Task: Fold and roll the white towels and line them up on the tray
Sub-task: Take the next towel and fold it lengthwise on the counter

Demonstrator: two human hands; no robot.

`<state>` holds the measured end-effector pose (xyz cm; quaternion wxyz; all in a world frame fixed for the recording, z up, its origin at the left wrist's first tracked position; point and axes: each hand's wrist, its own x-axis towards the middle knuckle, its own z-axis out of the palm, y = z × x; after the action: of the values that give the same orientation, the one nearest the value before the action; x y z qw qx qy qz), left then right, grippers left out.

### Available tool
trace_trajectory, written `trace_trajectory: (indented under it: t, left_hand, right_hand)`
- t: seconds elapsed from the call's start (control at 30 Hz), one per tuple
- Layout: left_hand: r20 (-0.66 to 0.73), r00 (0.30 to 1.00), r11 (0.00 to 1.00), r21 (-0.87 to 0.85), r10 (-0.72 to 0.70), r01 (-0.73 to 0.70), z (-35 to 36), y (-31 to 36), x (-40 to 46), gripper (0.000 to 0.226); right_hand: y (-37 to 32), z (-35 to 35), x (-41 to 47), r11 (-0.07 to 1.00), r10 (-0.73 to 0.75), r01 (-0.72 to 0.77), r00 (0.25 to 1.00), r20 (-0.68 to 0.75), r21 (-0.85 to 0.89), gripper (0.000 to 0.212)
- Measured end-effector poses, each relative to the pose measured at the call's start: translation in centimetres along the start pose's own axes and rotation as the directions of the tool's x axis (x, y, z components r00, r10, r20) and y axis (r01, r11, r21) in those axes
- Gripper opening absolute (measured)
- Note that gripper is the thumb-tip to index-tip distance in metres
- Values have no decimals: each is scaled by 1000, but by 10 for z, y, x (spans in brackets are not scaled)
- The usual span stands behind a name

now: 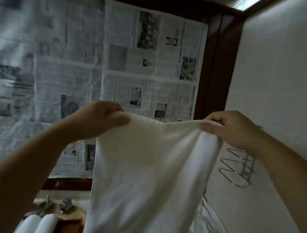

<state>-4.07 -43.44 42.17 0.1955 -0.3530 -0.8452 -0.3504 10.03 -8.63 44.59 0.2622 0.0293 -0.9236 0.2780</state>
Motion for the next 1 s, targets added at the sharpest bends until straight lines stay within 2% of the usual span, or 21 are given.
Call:
trace_trajectory:
  t: [0.1, 0.23, 0.37, 0.43, 0.53, 0.73, 0.83, 1.0]
  left_hand:
    - [64, 998, 1000, -4, -25, 25, -17, -2, -22, 25]
    - [162, 985, 998, 34, -59, 54, -17, -15, -63, 38]
    - [400, 906, 989, 104, -140, 106, 8, -44, -102, 30]
    - [459, 872, 983, 139, -168, 116, 31, -62, -124, 21]
    - [483, 856, 980, 151, -184, 126, 72, -93, -152, 13]
    - [551, 800, 966, 224, -237, 132, 129, -148, -174, 22]
    - [492, 840, 967, 210, -229, 141, 140, -166, -168, 21]
    - [393, 898, 975, 170, -199, 141, 154, -189, -143, 9]
  right_hand:
    - [-3, 0, -13, 997, 15, -17, 999, 38, 69, 13]
    - [-2, 17, -37, 995, 55, -73, 971, 234, 72, 19]
    - [14, 53, -66, 991, 129, -129, 893, 431, -31, 17]
    - [31, 79, -79, 987, 162, -137, 856, 491, -88, 18]
    - [61, 119, -94, 974, 224, -165, 808, 544, -155, 14]
    - [115, 181, -104, 934, 308, -115, 739, 600, -337, 23]
    - [128, 192, -96, 923, 311, -90, 749, 585, -375, 20]
    - [146, 201, -73, 919, 305, -114, 813, 496, -378, 19]
